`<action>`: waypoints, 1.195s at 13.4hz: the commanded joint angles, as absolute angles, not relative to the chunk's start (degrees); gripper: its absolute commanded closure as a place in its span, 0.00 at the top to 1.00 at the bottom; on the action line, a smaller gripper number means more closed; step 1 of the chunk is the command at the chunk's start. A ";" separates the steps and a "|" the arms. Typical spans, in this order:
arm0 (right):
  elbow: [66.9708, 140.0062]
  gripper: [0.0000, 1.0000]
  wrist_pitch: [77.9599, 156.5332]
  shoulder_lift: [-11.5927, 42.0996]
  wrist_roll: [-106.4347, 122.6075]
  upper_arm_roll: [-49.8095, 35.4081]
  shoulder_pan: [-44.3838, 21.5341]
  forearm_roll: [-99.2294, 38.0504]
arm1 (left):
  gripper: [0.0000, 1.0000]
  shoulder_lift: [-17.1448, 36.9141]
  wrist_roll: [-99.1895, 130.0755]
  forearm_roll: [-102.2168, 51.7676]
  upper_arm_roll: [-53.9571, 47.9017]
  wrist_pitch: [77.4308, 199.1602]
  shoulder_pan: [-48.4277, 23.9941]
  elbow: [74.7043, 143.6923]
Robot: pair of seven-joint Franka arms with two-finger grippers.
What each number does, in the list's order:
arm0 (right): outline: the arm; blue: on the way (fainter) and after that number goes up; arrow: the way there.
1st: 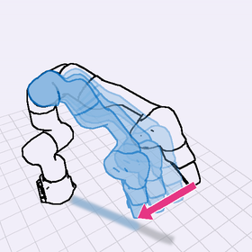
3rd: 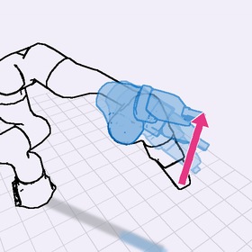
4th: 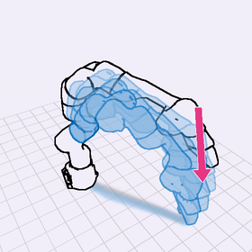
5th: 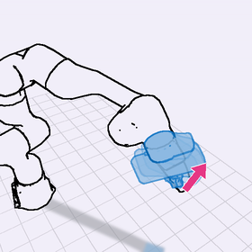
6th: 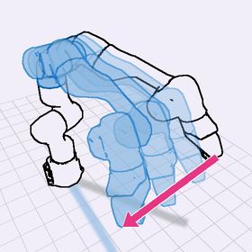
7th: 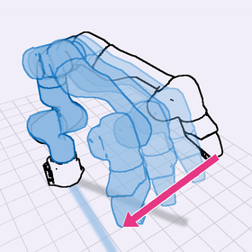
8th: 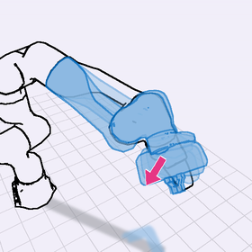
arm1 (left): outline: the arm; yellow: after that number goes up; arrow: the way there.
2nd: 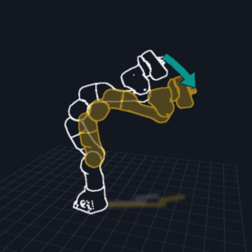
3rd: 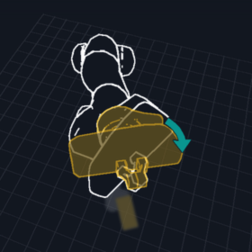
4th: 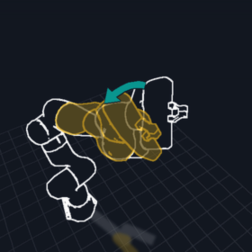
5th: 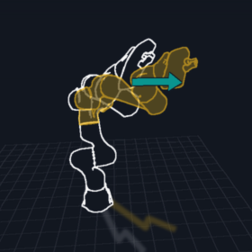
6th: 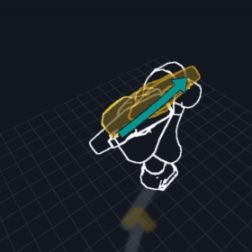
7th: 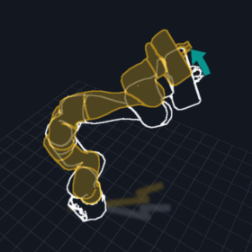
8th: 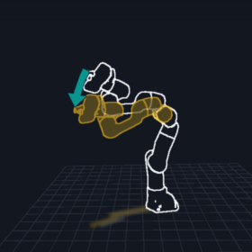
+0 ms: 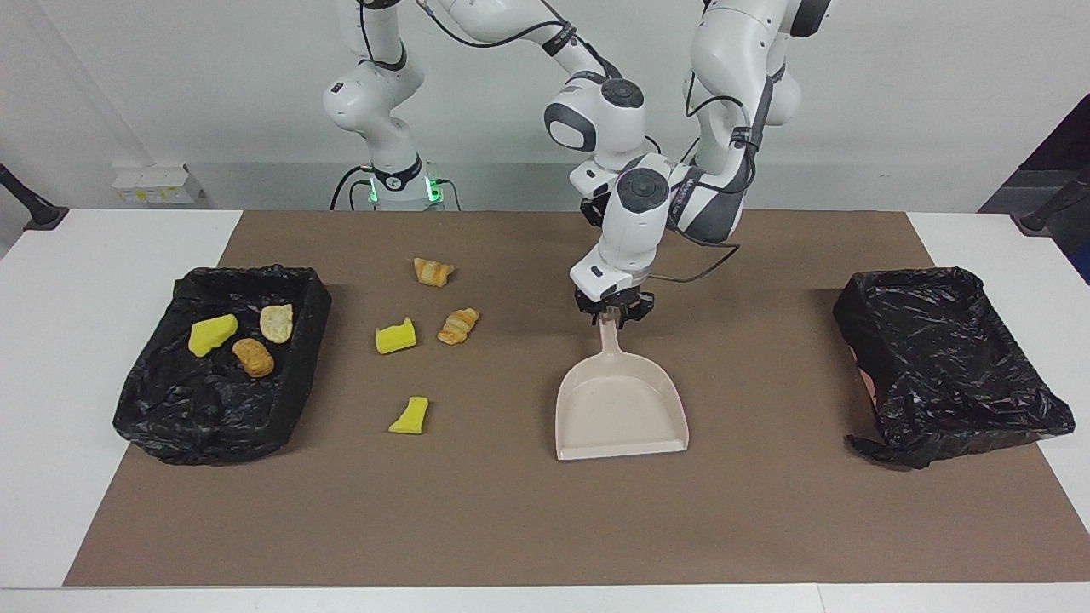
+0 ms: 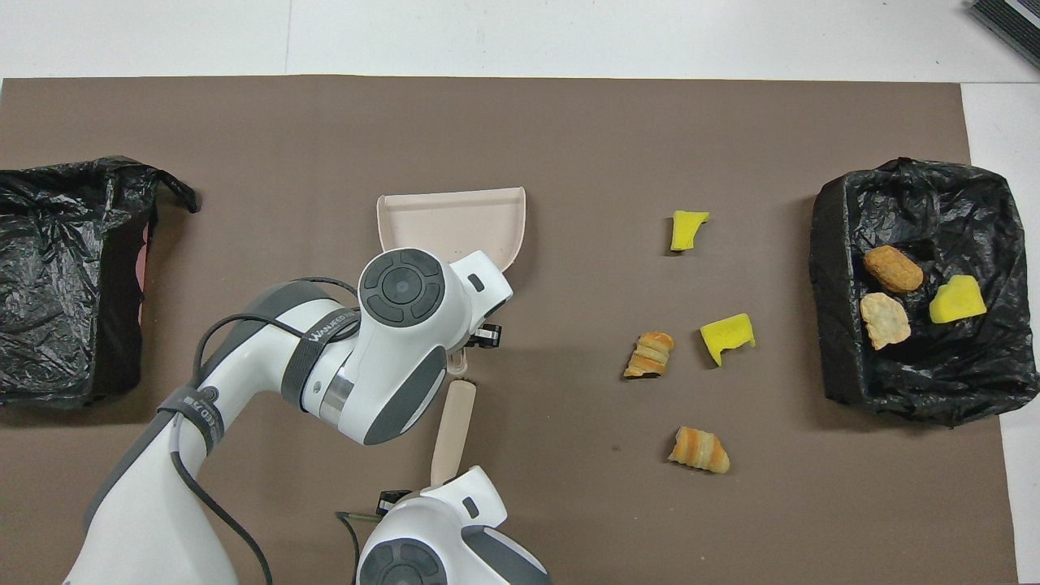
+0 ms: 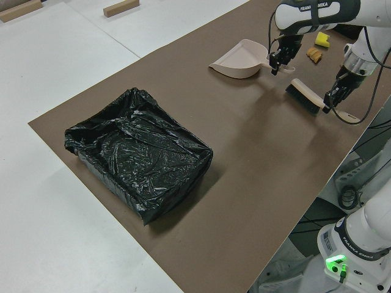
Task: Sweep and dump trash in bin
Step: 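Reach the left gripper to the dustpan handle and grasp it, then turn the dustpan toward the debris while the right gripper grasps the brush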
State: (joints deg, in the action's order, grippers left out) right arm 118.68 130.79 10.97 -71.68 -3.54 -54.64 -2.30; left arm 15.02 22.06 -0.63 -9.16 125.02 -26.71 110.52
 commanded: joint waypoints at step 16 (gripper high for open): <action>137.28 0.00 109.00 -14.68 -83.30 -3.69 -40.01 -0.79 | 0.00 3.09 -56.34 4.04 -7.56 119.87 -13.53 117.84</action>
State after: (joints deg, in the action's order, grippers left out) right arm 136.40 111.32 -13.15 -80.25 -3.16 -43.04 -1.91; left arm 7.35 -55.29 3.23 -7.23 118.49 -13.10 112.19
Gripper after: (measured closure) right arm 0.744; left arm 0.670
